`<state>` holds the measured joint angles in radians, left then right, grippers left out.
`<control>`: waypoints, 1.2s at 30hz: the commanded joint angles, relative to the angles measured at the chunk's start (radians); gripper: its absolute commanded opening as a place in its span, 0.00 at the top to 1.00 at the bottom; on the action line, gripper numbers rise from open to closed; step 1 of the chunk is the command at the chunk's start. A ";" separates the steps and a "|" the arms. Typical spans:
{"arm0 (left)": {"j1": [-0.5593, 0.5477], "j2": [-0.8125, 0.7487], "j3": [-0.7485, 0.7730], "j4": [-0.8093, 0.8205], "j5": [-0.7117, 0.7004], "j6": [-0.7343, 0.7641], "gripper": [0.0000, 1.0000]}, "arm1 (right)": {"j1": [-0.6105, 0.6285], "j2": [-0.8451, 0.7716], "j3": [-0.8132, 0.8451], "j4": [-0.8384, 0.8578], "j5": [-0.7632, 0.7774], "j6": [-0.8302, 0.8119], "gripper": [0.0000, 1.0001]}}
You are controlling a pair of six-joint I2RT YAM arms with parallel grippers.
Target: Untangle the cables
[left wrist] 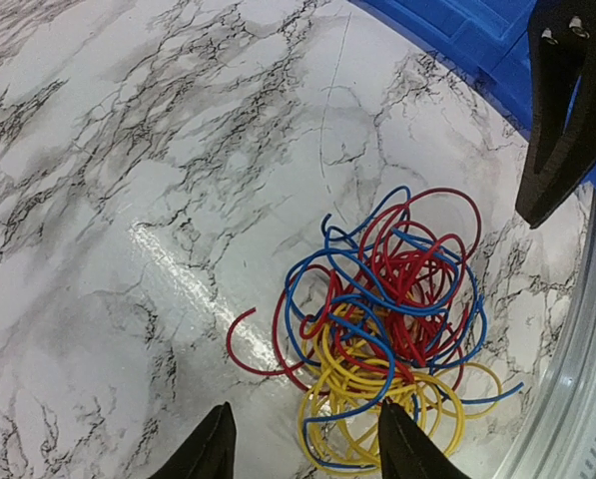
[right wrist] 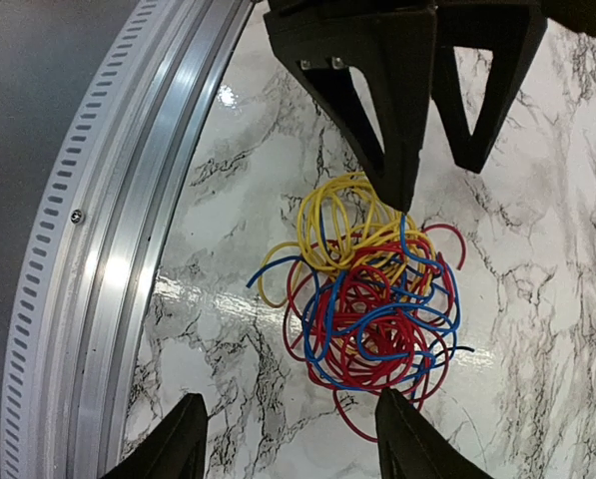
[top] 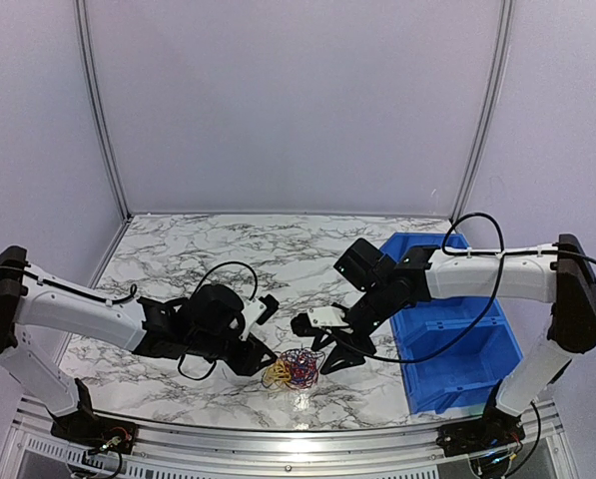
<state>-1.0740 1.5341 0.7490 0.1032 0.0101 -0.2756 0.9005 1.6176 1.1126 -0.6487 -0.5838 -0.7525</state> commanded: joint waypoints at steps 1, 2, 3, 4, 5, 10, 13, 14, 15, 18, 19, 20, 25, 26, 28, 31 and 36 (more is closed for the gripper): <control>0.002 0.045 0.048 -0.005 0.066 0.084 0.53 | 0.006 0.008 0.039 -0.009 -0.034 0.003 0.42; 0.002 0.048 0.049 -0.004 0.063 0.088 0.54 | 0.006 0.005 0.037 -0.011 -0.034 0.003 0.42; 0.002 0.048 0.051 -0.004 0.061 0.095 0.55 | 0.006 0.001 0.033 -0.009 -0.033 0.004 0.42; 0.002 0.051 0.050 -0.004 0.063 0.101 0.57 | 0.005 -0.004 0.030 -0.007 -0.032 0.004 0.42; 0.002 0.052 0.050 0.000 0.067 0.104 0.58 | 0.006 -0.009 0.026 -0.006 -0.029 0.006 0.42; 0.002 0.071 0.050 0.015 0.064 0.111 0.69 | 0.006 -0.013 0.023 -0.004 -0.022 0.008 0.43; 0.002 0.085 0.047 0.047 0.067 0.109 0.76 | 0.006 -0.004 0.028 -0.002 -0.025 0.008 0.43; 0.002 0.088 0.042 0.066 0.069 0.108 0.78 | 0.006 0.002 0.032 -0.003 -0.027 0.009 0.43; 0.002 0.091 0.035 0.085 0.071 0.106 0.80 | 0.005 0.005 0.034 0.001 -0.028 0.013 0.43; 0.002 0.100 0.035 0.106 0.069 0.098 0.87 | 0.006 0.004 0.035 0.026 -0.016 0.023 0.43; 0.002 0.098 0.033 0.112 0.068 0.094 0.89 | 0.006 0.004 0.033 0.042 0.001 0.031 0.43; 0.002 0.094 0.029 0.116 0.068 0.092 0.91 | 0.006 0.005 0.031 0.062 0.022 0.041 0.42; 0.004 0.063 0.006 0.134 0.067 0.072 0.98 | 0.006 0.030 0.032 0.184 0.096 0.118 0.41; 0.006 0.053 0.001 0.137 0.067 0.065 0.99 | 0.005 0.040 0.036 0.208 0.102 0.142 0.41; 0.009 0.036 -0.010 0.143 0.067 0.050 1.00 | 0.006 0.066 0.048 0.244 0.100 0.190 0.39; 0.017 0.017 -0.033 0.158 0.055 0.005 1.00 | 0.009 0.104 0.060 0.277 0.079 0.276 0.37; 0.020 -0.017 -0.093 0.237 -0.003 -0.112 1.00 | 0.016 0.140 0.021 0.375 0.086 0.395 0.33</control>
<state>-1.0607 1.5642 0.7033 0.2512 0.0509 -0.2855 0.9054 1.7401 1.1336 -0.3878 -0.5106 -0.4896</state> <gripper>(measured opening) 0.015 0.667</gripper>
